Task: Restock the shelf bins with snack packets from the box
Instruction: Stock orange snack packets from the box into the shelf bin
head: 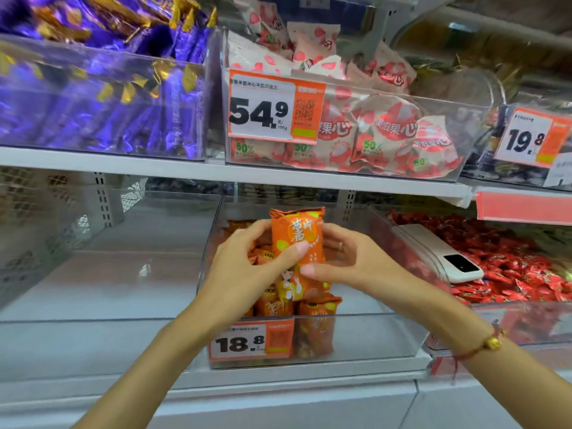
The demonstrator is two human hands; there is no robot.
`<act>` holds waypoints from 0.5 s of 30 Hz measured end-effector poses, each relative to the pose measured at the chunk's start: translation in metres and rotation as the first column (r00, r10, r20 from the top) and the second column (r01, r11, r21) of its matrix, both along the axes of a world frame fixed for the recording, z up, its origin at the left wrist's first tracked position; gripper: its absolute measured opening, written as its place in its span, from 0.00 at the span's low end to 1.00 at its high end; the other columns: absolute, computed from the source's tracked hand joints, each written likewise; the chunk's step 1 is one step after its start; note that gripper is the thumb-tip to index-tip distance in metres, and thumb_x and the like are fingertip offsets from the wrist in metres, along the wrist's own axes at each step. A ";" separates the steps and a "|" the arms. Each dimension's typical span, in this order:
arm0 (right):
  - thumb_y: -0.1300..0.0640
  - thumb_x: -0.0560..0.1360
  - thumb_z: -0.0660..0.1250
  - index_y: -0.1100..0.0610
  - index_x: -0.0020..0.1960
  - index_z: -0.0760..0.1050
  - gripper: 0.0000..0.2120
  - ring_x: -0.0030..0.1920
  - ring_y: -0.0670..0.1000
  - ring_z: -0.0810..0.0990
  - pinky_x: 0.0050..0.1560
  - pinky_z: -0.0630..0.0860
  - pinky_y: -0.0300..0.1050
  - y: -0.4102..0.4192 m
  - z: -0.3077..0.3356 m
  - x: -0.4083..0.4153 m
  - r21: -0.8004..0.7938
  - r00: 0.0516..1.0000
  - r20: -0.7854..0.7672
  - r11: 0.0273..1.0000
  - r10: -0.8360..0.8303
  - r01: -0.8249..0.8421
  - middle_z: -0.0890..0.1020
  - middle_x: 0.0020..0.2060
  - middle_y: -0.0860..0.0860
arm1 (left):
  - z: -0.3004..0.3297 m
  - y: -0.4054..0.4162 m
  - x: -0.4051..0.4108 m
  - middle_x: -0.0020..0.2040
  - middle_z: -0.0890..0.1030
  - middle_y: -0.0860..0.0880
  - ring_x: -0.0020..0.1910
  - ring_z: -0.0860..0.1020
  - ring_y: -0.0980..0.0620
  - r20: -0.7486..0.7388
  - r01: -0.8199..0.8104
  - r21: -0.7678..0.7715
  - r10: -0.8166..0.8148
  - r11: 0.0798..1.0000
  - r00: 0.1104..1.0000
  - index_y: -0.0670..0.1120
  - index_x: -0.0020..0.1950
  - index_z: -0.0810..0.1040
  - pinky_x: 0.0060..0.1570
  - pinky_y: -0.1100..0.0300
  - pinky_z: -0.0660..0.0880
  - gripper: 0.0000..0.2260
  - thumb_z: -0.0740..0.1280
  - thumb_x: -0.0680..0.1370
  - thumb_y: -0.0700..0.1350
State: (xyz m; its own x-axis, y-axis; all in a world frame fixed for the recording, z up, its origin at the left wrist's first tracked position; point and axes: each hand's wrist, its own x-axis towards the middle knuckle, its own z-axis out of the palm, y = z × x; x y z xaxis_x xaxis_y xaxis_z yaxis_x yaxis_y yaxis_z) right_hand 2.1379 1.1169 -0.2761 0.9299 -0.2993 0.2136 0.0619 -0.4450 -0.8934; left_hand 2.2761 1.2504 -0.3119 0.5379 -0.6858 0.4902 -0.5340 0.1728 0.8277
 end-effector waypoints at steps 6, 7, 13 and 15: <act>0.54 0.64 0.76 0.53 0.59 0.75 0.25 0.52 0.46 0.82 0.53 0.78 0.37 -0.018 -0.003 -0.020 -0.013 0.946 0.101 0.951 -0.307 0.310 0.83 0.52 0.47 | -0.002 0.012 0.014 0.68 0.67 0.66 0.70 0.61 0.63 0.423 -0.337 0.022 0.296 0.941 0.856 0.62 0.71 0.67 0.68 0.57 0.61 0.33 0.58 0.69 0.74; 0.57 0.66 0.77 0.53 0.58 0.74 0.23 0.50 0.45 0.82 0.49 0.79 0.35 -0.031 -0.004 -0.025 -0.039 0.910 0.113 0.913 -0.400 0.406 0.83 0.51 0.47 | -0.003 0.016 0.023 0.70 0.65 0.63 0.71 0.60 0.61 0.464 -0.410 0.028 0.351 0.912 0.813 0.60 0.72 0.66 0.68 0.55 0.61 0.33 0.57 0.71 0.73; 0.54 0.59 0.82 0.56 0.58 0.73 0.31 0.50 0.53 0.82 0.54 0.79 0.54 -0.122 -0.029 0.005 -0.272 0.788 -0.125 0.785 -0.603 0.557 0.82 0.53 0.54 | -0.027 0.015 0.043 0.68 0.71 0.51 0.67 0.70 0.49 0.306 -0.529 0.136 0.473 0.837 0.826 0.50 0.72 0.66 0.57 0.49 0.71 0.25 0.64 0.78 0.56; 0.59 0.64 0.80 0.56 0.55 0.73 0.24 0.51 0.52 0.81 0.55 0.78 0.49 -0.129 -0.036 0.022 -0.236 0.798 -0.219 0.824 -0.561 0.514 0.81 0.55 0.54 | -0.030 0.014 0.046 0.68 0.73 0.51 0.67 0.71 0.49 0.274 -0.524 0.140 0.476 0.840 0.836 0.51 0.72 0.67 0.58 0.50 0.70 0.24 0.66 0.77 0.55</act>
